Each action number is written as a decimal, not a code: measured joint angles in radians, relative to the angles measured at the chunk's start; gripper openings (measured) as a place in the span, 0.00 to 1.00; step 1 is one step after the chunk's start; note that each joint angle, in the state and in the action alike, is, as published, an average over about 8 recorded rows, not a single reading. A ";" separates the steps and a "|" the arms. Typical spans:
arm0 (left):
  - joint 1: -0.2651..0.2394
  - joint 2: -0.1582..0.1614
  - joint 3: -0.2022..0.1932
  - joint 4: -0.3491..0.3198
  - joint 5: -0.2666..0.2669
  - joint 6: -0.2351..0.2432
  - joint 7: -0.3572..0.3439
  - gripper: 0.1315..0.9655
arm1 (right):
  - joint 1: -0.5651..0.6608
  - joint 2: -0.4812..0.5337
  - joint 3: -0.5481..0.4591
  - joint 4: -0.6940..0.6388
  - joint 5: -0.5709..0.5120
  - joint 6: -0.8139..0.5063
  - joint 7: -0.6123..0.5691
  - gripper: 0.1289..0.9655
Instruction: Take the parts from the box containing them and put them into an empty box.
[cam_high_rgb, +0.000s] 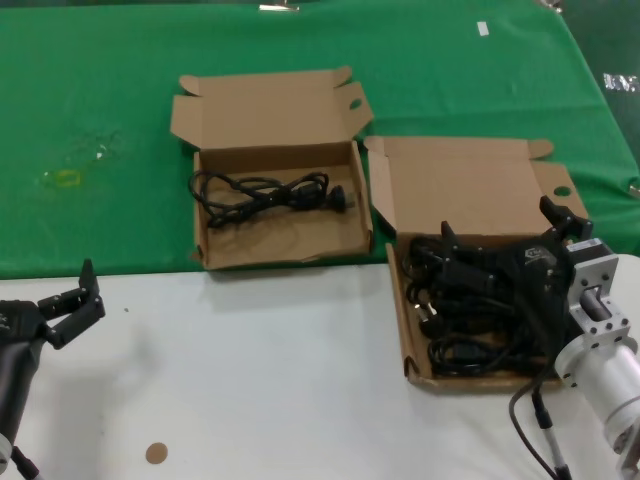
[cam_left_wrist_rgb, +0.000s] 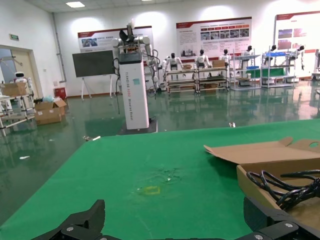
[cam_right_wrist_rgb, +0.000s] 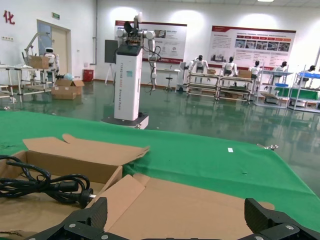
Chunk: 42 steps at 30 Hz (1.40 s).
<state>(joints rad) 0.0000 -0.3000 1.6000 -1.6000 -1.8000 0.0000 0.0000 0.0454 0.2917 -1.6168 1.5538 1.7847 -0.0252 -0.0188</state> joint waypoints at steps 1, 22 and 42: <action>0.000 0.000 0.000 0.000 0.000 0.000 0.000 1.00 | 0.000 0.000 0.000 0.000 0.000 0.000 0.000 1.00; 0.000 0.000 0.000 0.000 0.000 0.000 0.000 1.00 | 0.000 0.000 0.000 0.000 0.000 0.000 0.000 1.00; 0.000 0.000 0.000 0.000 0.000 0.000 0.000 1.00 | 0.000 0.000 0.000 0.000 0.000 0.000 0.000 1.00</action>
<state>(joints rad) 0.0000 -0.3000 1.6000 -1.6000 -1.8000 0.0000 0.0000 0.0454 0.2917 -1.6168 1.5538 1.7847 -0.0252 -0.0188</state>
